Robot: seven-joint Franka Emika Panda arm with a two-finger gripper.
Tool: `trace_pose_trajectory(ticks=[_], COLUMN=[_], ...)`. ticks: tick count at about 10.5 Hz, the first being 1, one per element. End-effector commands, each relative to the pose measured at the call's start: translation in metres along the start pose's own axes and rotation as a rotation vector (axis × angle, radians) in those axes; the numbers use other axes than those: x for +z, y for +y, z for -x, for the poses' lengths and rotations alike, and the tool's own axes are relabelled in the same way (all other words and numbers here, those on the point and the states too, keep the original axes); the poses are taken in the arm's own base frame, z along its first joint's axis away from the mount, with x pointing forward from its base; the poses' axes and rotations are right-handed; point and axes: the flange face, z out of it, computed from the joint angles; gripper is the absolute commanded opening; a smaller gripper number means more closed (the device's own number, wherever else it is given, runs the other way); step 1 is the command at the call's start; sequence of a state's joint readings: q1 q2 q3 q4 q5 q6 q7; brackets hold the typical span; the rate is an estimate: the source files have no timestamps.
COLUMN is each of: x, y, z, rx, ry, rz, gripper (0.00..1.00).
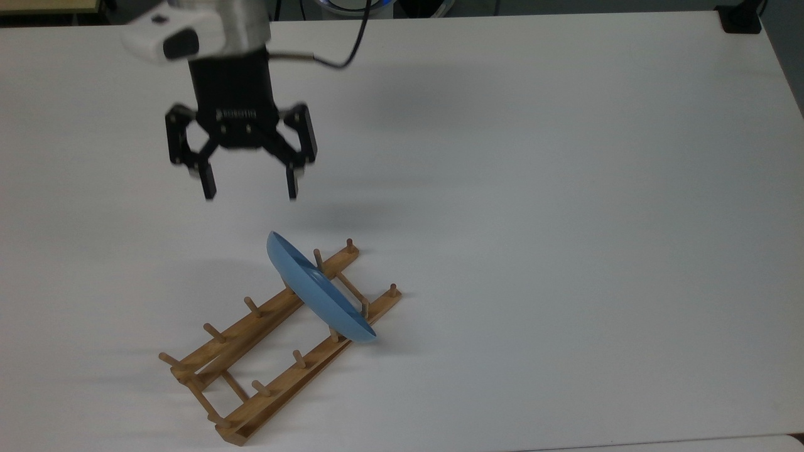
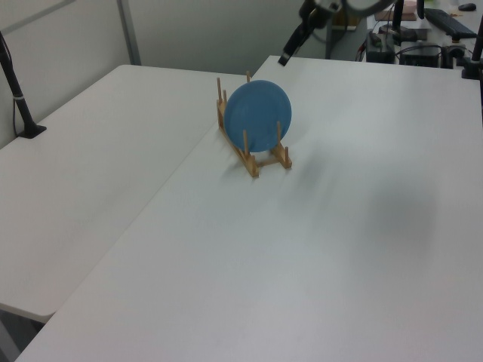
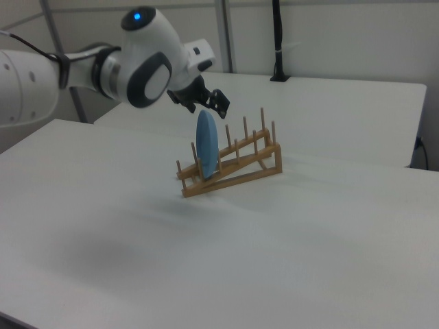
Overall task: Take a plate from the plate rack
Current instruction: 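Move the open gripper down toward the rim of the blue plate, then close the gripper on the rim of the blue plate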
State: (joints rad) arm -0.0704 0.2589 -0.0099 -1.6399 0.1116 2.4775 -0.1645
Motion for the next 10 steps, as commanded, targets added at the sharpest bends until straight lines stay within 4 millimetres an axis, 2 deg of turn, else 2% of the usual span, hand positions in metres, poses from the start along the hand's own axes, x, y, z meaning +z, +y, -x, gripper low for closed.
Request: trace_pose_trajectory(ticks=[1,3,5,6,7,8,9,10], x=[0.039,0.052,0.058,0.059,0.062,0.063,0.063,0.063], y=[-0.016,-0.016,-0.016,-0.016,-0.016,-0.017,-0.018,-0.018], z=[0.003,0.006,0.008,0.009,0.010,0.009,0.009,0.009], rx=[0.024,0.027,0.029,0.029,0.028,0.025,0.024,0.021], ry=[0.033,0.039,0.033,0.035,0.032,0.036,0.036,0.036], rz=[-0.004,-0.003,-0.004,-0.003,-0.002,-0.002,-0.003,-0.003], gripper=[1.00,0.91,0.78,0.69,0.51,0.28,0.16,0.08])
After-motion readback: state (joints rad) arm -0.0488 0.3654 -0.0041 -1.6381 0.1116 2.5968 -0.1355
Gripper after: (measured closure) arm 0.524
